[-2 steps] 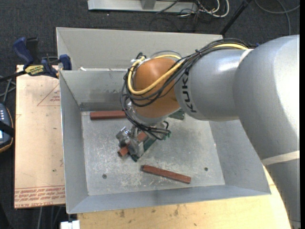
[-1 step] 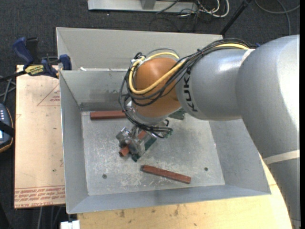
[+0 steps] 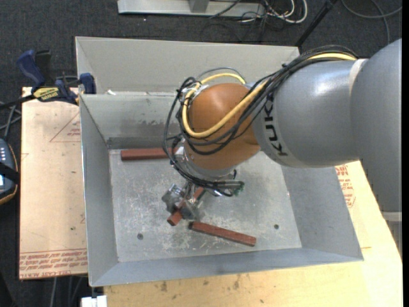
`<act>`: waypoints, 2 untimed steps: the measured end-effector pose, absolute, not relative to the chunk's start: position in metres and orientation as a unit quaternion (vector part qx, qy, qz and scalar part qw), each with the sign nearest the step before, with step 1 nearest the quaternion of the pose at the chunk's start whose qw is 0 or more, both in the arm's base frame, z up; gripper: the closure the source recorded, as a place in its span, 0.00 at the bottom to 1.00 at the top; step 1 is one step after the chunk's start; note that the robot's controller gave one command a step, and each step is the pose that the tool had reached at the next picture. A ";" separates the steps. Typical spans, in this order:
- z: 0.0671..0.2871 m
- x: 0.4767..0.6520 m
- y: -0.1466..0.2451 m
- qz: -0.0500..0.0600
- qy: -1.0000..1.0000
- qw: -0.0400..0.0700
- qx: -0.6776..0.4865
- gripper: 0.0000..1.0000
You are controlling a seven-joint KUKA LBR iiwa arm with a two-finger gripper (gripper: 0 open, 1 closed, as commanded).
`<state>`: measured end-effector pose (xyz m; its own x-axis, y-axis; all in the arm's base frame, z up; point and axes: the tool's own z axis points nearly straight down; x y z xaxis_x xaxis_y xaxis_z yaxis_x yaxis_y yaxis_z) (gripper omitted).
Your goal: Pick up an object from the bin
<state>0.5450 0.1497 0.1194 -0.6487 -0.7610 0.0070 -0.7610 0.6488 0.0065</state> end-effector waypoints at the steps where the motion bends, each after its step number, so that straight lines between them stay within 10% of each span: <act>1: 0.136 0.550 0.151 0.000 -0.908 -0.006 0.418 1.00; 2: 0.158 0.560 0.154 -0.002 -0.910 0.004 0.414 1.00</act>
Offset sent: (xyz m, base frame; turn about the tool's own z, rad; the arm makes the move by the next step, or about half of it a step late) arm 0.0301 0.0079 0.0861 0.0099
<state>0.5598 0.1536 0.1581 -0.6569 -0.7540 0.0053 -0.7539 0.6569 0.0063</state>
